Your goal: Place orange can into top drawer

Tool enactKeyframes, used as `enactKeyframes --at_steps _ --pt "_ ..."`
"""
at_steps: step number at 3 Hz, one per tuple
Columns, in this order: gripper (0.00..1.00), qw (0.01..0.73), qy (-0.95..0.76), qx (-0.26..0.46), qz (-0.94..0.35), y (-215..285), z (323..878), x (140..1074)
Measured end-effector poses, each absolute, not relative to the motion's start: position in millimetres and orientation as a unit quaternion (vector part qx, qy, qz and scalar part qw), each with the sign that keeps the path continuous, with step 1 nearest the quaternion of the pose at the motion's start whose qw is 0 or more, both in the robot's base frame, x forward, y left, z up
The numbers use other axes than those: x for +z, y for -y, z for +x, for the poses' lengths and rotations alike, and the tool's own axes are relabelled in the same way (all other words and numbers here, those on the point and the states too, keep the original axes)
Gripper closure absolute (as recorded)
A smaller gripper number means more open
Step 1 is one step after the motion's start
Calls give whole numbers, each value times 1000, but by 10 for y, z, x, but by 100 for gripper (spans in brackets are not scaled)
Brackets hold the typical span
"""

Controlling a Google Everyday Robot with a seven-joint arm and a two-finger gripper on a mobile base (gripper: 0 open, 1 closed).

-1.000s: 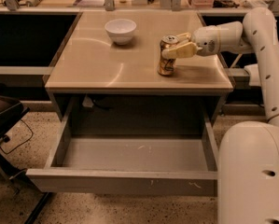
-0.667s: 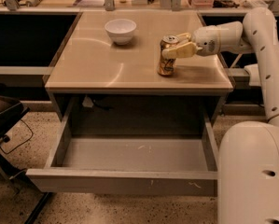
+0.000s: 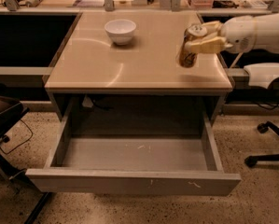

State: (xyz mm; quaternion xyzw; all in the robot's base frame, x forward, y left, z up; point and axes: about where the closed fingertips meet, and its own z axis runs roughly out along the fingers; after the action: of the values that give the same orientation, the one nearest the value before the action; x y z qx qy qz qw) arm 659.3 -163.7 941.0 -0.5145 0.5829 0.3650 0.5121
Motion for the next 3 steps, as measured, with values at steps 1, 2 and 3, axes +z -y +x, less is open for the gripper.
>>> enactKeyframes --at_steps 1,2,3 --pt "100 602 -538 258 -531 1738 6071 10275" --pt "100 630 -506 204 -553 1487 5307 10839" --pt "100 613 -528 204 -551 1550 5073 10633"
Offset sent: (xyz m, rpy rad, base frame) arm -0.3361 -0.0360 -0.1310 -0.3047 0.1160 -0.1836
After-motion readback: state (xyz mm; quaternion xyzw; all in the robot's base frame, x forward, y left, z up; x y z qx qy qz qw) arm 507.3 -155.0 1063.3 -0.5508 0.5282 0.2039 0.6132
